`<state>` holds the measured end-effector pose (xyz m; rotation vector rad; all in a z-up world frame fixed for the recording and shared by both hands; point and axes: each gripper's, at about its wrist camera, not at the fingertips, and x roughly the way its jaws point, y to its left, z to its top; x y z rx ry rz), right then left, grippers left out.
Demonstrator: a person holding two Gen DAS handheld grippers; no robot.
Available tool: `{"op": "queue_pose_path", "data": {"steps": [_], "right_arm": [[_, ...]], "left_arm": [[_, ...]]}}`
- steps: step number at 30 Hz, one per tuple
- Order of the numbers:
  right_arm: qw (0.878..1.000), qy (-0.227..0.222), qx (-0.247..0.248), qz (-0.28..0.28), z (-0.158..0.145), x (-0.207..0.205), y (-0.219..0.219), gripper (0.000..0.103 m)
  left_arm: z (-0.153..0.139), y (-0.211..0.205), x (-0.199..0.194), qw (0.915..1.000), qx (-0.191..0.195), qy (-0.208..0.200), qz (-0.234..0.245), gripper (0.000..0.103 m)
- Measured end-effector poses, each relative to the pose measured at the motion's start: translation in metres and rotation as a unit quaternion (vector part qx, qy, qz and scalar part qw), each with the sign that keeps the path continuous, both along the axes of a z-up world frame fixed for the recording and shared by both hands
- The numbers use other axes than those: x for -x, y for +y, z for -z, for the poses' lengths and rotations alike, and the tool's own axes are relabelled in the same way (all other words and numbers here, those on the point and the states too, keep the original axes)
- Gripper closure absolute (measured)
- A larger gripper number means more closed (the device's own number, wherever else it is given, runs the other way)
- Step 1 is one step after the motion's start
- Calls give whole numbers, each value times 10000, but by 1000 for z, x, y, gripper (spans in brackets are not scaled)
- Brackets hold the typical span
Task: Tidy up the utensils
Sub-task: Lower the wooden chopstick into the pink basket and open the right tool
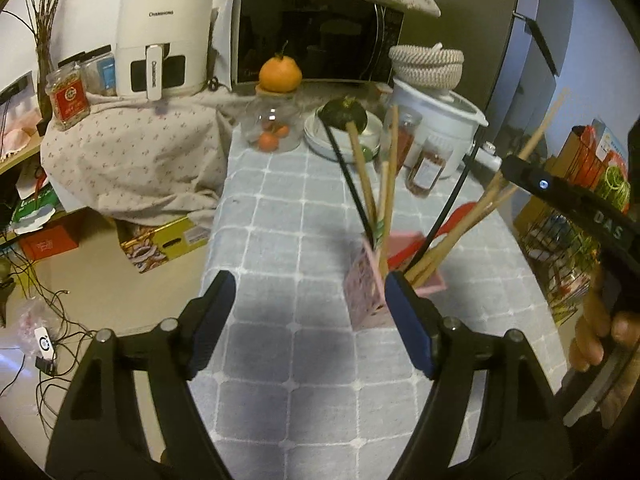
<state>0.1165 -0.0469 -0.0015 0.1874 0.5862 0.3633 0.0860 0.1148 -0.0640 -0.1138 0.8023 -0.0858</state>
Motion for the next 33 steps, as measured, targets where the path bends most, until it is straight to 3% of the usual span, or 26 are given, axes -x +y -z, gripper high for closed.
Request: {"op": "queue_pose_path", "data": {"steps": [11,20,27,28,33], "right_arm": [[9993,226,298,-5,34,-14,23,96],[9991,376,181,-24,41,-19,19,95],[9997,243,-64,34,21,-11,6,69],[9998,157,-79,60,15,-7,3,63],[9997,-185,-111,136,-13,12,-9,48]], "left_arm": [[7,-9,-1,9997,-72,184,146,26],[11,-11,-2,9994,-118,281,148,26],[9,-13,0,9995,-123,268,135,21],[8,-14,1,9995,-131,261,133,20],[0,-20,8,9995,-164,245,101,19]]}}
